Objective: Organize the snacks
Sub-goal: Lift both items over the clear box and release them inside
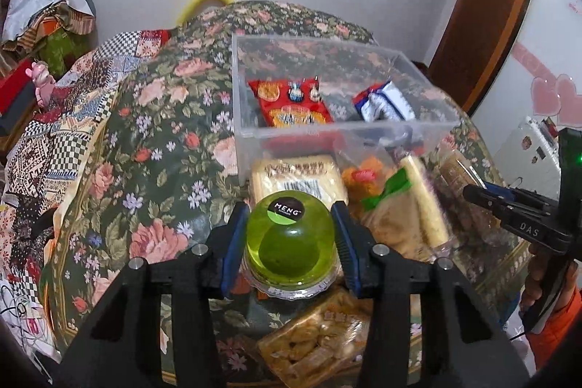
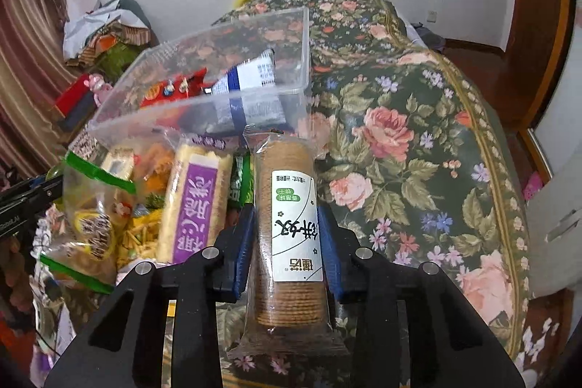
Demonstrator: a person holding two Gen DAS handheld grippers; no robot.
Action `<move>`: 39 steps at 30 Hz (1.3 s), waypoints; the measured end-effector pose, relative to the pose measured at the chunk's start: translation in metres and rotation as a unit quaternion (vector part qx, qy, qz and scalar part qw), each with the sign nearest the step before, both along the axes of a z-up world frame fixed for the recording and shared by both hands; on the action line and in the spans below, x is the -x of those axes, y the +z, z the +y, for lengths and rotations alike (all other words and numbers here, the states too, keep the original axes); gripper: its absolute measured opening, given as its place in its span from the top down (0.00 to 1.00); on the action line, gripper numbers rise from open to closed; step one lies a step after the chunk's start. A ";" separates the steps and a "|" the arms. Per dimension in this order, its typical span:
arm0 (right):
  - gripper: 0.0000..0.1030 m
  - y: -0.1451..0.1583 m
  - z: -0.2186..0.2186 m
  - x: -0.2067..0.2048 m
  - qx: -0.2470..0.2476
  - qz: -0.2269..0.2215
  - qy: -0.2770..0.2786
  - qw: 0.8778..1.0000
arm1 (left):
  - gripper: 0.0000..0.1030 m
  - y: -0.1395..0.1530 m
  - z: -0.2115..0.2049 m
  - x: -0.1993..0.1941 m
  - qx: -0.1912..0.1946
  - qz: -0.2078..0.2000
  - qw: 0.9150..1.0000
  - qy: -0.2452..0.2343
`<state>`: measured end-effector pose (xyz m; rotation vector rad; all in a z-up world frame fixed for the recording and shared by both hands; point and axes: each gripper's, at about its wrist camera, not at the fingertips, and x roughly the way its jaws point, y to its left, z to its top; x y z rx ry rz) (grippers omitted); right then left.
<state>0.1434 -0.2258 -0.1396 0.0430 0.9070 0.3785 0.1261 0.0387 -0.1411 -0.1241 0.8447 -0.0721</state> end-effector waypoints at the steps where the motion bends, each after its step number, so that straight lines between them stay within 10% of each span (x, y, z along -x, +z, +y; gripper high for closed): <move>1: 0.70 0.004 0.000 0.001 -0.001 -0.005 -0.001 1.000 | 0.56 0.003 0.000 0.000 0.000 -0.004 1.000 0.000; 9: 0.70 0.035 0.008 -0.003 -0.009 -0.048 0.007 0.999 | 0.56 0.028 -0.005 -0.003 -0.002 -0.035 0.999 -0.006; 12: 0.98 0.046 0.014 -0.004 -0.015 -0.063 0.017 0.998 | 0.56 0.037 -0.005 -0.008 0.007 -0.044 0.999 -0.007; 19: 0.93 0.050 0.028 -0.014 0.008 -0.066 0.030 0.997 | 0.56 0.046 -0.007 -0.017 0.013 -0.057 0.998 -0.005; 24: 0.57 0.019 0.028 -0.013 0.031 -0.023 0.034 0.999 | 0.56 0.038 -0.006 -0.014 0.011 -0.047 0.999 -0.007; 30: 0.57 -0.032 0.025 -0.016 0.055 0.047 0.045 0.996 | 0.56 0.030 -0.003 -0.012 0.011 -0.035 0.999 -0.005; 39: 0.69 -0.032 0.023 -0.012 0.055 0.038 0.041 0.997 | 0.56 0.030 0.001 -0.011 0.014 -0.036 0.999 0.003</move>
